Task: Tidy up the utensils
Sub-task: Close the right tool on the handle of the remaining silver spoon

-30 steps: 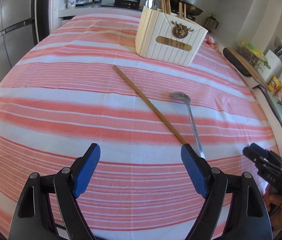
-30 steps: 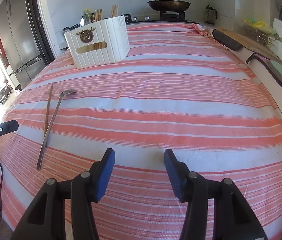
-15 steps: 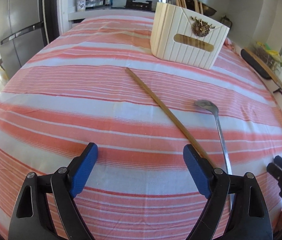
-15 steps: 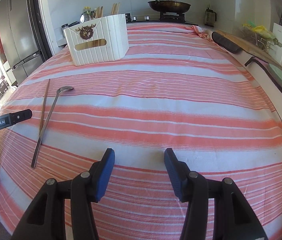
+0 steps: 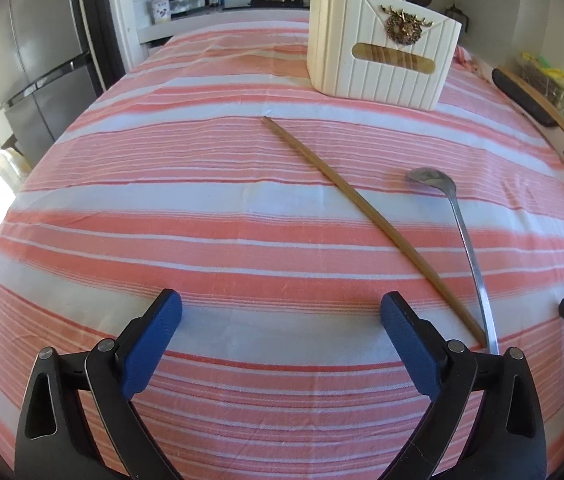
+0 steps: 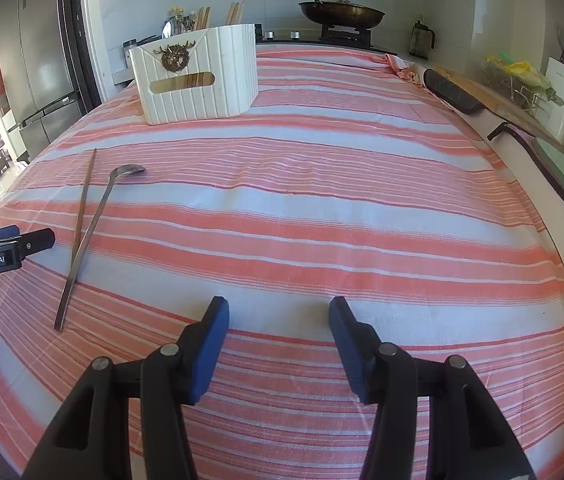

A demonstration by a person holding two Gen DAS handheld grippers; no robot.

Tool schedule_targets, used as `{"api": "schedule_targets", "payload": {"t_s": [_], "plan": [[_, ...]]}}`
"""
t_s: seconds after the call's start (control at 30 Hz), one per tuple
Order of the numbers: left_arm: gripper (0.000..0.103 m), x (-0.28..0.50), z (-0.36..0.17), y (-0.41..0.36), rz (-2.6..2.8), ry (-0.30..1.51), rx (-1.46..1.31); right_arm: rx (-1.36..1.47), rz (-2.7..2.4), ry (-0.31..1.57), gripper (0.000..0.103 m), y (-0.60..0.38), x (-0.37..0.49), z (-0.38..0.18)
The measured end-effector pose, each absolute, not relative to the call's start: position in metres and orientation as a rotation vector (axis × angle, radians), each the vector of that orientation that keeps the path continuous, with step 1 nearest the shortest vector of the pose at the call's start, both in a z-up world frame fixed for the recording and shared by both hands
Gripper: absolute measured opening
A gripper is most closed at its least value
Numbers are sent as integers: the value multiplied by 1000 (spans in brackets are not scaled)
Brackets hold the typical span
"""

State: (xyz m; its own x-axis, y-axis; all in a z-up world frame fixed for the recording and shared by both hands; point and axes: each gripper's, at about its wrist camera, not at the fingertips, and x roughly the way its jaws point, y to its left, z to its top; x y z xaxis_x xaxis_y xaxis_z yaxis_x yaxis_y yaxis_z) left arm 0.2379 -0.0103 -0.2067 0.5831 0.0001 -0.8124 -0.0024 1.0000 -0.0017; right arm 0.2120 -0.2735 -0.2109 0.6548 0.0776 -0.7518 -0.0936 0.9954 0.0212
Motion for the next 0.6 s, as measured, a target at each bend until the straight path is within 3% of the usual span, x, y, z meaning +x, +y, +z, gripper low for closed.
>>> {"api": "schedule_targets", "payload": {"t_s": [0.53,0.6], "plan": [[103,237,-207,-5,1,954,0,11,169,840,53,-253,219,-183],[103,237,-207,-5,0,953,-1,-31,191,821,48,-234,227,-175]]}}
